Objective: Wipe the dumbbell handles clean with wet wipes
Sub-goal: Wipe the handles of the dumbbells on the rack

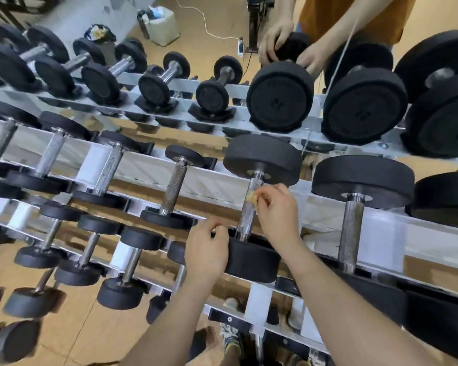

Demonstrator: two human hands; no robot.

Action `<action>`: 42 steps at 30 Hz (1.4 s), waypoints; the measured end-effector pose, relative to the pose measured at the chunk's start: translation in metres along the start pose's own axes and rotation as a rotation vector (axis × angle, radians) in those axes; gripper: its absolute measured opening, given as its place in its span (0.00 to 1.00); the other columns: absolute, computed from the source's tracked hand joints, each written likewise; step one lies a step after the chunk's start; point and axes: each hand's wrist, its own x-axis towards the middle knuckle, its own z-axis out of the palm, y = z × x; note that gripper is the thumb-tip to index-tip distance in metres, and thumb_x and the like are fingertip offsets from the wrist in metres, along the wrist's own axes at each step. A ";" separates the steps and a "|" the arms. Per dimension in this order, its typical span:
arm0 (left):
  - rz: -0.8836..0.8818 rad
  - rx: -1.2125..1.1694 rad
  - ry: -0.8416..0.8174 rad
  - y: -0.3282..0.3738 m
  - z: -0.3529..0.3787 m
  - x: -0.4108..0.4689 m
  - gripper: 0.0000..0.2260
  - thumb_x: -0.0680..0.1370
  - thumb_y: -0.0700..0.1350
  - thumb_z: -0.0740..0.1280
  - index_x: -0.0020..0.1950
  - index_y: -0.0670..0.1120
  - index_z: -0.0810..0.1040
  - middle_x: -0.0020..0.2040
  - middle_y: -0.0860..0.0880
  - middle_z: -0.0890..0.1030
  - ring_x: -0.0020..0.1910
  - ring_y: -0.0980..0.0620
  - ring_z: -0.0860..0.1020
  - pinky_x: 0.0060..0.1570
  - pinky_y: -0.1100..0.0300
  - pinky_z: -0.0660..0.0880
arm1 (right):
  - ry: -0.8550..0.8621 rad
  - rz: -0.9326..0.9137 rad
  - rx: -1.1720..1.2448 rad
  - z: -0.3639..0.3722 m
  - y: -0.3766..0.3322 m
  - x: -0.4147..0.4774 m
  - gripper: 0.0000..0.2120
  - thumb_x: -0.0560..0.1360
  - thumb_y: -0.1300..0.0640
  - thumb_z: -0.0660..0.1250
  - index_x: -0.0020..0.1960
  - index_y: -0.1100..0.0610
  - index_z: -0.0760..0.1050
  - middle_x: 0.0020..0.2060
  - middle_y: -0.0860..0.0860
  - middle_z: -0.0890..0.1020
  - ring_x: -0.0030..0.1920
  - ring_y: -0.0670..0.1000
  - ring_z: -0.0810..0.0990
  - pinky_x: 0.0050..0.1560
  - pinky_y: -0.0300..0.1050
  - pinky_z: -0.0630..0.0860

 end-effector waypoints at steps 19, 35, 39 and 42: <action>-0.022 0.003 -0.017 -0.004 0.000 0.004 0.13 0.74 0.49 0.57 0.50 0.53 0.80 0.52 0.55 0.80 0.55 0.51 0.75 0.54 0.54 0.71 | -0.195 0.011 -0.068 -0.012 -0.007 0.022 0.09 0.73 0.63 0.71 0.39 0.50 0.78 0.38 0.43 0.75 0.38 0.46 0.76 0.43 0.35 0.71; -0.041 -0.044 -0.030 -0.009 -0.001 0.004 0.15 0.77 0.47 0.59 0.63 0.57 0.71 0.61 0.56 0.76 0.59 0.53 0.74 0.59 0.51 0.72 | -0.849 -0.439 -0.705 0.011 -0.046 0.012 0.14 0.70 0.65 0.64 0.49 0.52 0.83 0.42 0.54 0.82 0.45 0.57 0.80 0.44 0.46 0.77; -0.040 -0.009 -0.034 -0.009 0.001 0.004 0.16 0.77 0.49 0.58 0.64 0.58 0.71 0.62 0.56 0.76 0.60 0.54 0.74 0.58 0.52 0.72 | -0.900 -0.273 -0.483 -0.005 -0.041 0.014 0.10 0.72 0.64 0.67 0.45 0.52 0.85 0.41 0.50 0.84 0.44 0.51 0.80 0.49 0.43 0.77; -0.069 0.005 -0.037 -0.008 -0.001 0.003 0.15 0.77 0.48 0.58 0.63 0.58 0.71 0.62 0.56 0.76 0.60 0.54 0.73 0.55 0.55 0.70 | -0.868 -0.001 -0.365 -0.026 -0.005 0.007 0.02 0.72 0.59 0.73 0.43 0.55 0.84 0.39 0.50 0.85 0.42 0.49 0.82 0.51 0.42 0.78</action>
